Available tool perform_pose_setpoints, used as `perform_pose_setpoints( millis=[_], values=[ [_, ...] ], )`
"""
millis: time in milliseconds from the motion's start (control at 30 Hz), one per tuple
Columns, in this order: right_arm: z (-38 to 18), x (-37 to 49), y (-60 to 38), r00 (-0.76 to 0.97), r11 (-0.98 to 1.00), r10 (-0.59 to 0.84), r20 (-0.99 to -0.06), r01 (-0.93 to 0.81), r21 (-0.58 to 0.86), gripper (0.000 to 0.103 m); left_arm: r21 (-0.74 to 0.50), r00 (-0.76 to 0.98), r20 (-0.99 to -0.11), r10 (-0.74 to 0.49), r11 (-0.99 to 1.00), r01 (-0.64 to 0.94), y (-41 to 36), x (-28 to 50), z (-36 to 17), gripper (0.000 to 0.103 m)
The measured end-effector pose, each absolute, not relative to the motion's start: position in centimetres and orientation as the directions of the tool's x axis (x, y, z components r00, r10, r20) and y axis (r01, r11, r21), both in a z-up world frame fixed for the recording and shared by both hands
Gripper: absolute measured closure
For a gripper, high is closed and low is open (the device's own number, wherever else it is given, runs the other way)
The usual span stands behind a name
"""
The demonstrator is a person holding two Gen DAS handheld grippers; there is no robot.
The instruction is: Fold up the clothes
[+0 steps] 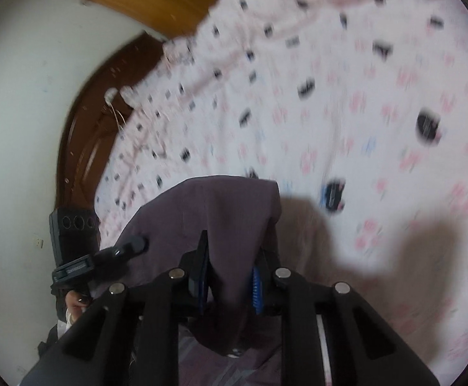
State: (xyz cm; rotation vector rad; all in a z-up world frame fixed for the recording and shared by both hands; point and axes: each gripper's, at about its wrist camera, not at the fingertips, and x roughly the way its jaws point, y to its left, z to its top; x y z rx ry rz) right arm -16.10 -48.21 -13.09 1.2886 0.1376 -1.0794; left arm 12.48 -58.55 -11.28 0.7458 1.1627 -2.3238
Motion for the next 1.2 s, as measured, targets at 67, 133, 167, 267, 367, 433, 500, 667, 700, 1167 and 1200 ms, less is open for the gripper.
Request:
perform_pose_setpoints(
  millis=[67,133,167,267,367,433,500,667,700,1167,1200],
  values=[
    [-12.0,-16.8,-47.9,0.514,-0.096,-0.594,-0.618,0.718,0.689,0.081,-0.494,-0.728,-0.661,-0.182,-0.624,0.605,-59.1,10.1,-10.6,0.091],
    [-12.1,-17.1,-47.8,0.485,-0.107,-0.598,-0.638,0.740,0.664,0.083,-0.384,-0.683,-0.694,-0.231,-0.684,0.621,-59.5,7.7,-10.4,0.091],
    [-12.5,-17.1,-47.9,0.468,-0.119,-0.594,-0.654,0.754,0.646,0.086,-0.328,-0.660,-0.705,-0.260,-0.705,0.629,-59.7,6.8,-10.5,0.091],
    [-13.7,-17.1,-48.1,0.414,-0.153,-0.580,-0.702,0.790,0.593,0.088,-0.208,-0.584,-0.736,-0.344,-0.706,0.677,-60.9,5.1,-12.1,0.091],
    [-14.8,-17.2,-48.4,0.358,-0.186,-0.563,-0.745,0.823,0.536,0.088,-0.067,-0.458,-0.769,-0.446,-0.656,0.752,-62.5,4.7,-14.7,0.091],
    [-15.6,-17.2,-48.5,0.319,-0.208,-0.551,-0.771,0.843,0.497,0.088,0.034,-0.366,-0.776,-0.514,-0.612,0.790,-63.3,5.0,-16.3,0.091],
    [-16.6,-17.3,-48.6,0.264,-0.253,-0.523,-0.810,0.860,0.444,0.085,0.051,-0.310,-0.791,-0.527,-0.561,0.826,-64.3,6.1,-17.6,0.091],
    [-17.0,-17.5,-47.7,0.093,-0.325,-0.525,-0.846,0.897,0.300,0.058,-0.217,-0.489,-0.689,-0.535,-0.492,0.843,-63.2,11.8,-15.5,0.090],
    [-16.3,-17.4,-47.2,0.080,-0.312,-0.551,-0.831,0.903,0.294,0.056,-0.253,-0.521,-0.674,-0.523,-0.499,0.829,-62.4,12.6,-14.9,0.090],
    [-11.3,-3.8,-46.9,-0.056,0.047,-0.685,-0.727,0.992,-0.121,0.033,-0.303,-0.464,-0.733,-0.498,-0.372,0.878,-50.8,15.3,-17.0,0.072],
    [-11.6,-2.6,-47.4,-0.067,0.065,-0.683,-0.727,0.986,-0.152,0.033,-0.269,-0.445,-0.737,-0.509,-0.384,0.884,-50.5,14.9,-17.2,0.072]
  ],
)
